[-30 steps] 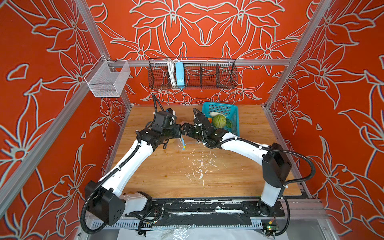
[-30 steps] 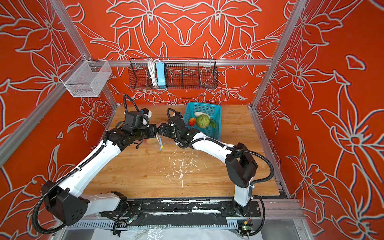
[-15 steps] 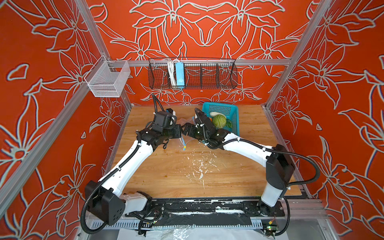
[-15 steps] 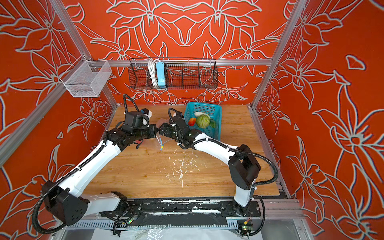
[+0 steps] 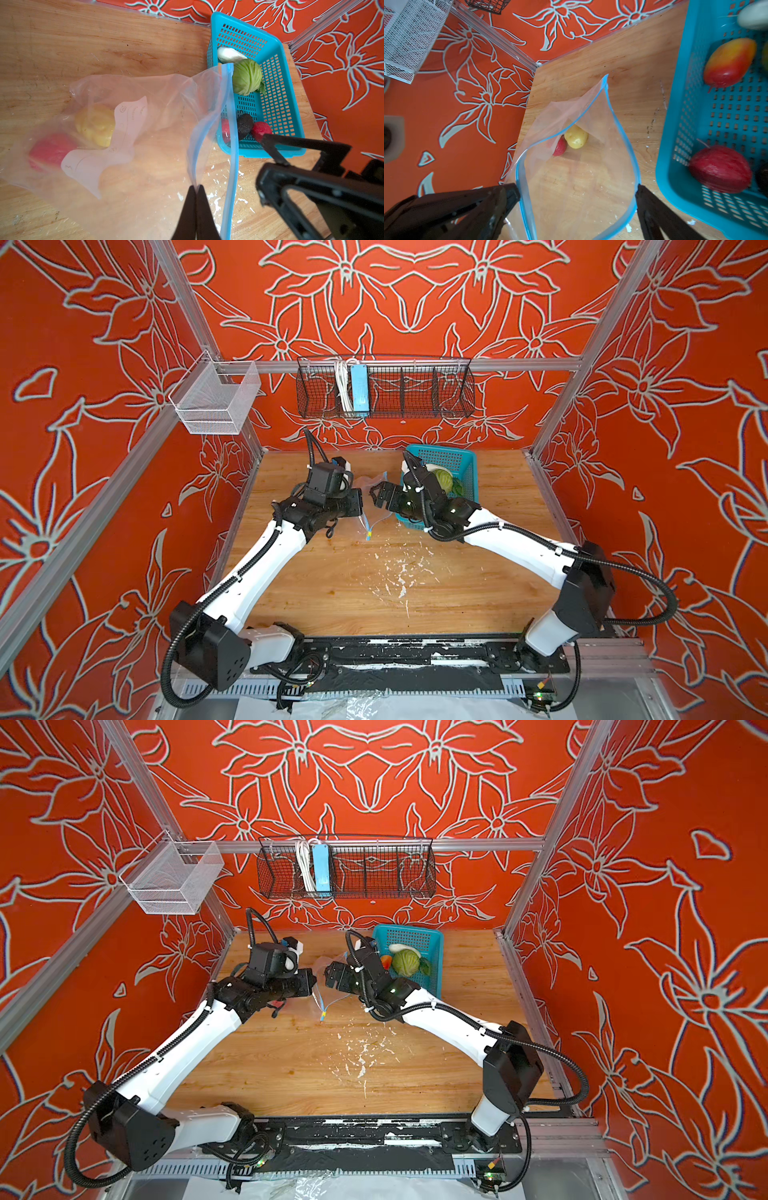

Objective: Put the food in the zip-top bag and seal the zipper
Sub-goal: 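Open the right gripper to release the potato and withdraw toward the basket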

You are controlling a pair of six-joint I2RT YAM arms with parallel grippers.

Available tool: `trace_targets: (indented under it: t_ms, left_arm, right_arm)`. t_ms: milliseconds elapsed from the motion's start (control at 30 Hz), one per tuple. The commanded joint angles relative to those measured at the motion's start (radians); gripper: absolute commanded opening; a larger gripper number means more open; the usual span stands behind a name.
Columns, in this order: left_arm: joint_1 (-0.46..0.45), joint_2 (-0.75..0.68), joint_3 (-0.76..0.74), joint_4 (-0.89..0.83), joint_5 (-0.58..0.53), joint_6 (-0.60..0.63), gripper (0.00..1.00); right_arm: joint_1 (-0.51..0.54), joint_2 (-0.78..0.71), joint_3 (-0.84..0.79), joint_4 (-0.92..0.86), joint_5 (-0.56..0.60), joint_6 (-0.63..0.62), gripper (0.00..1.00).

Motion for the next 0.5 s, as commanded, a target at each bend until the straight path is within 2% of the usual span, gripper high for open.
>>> trace_targets:
  t_ms: [0,267,467]
  left_arm:
    - [0.006,-0.016,-0.005,-0.007,-0.008,0.0,0.0]
    - [0.006,-0.022,-0.008,-0.005,-0.01,0.002,0.0]
    - [0.007,-0.02,-0.009,-0.005,-0.01,0.001,0.0]
  right_arm:
    - [0.002,-0.039,0.001,-0.073,0.06,-0.035,0.98]
    - [-0.011,-0.042,0.034,-0.153,0.074,-0.082,0.98]
    - [-0.024,0.006,0.148,-0.327,0.154,-0.075,0.98]
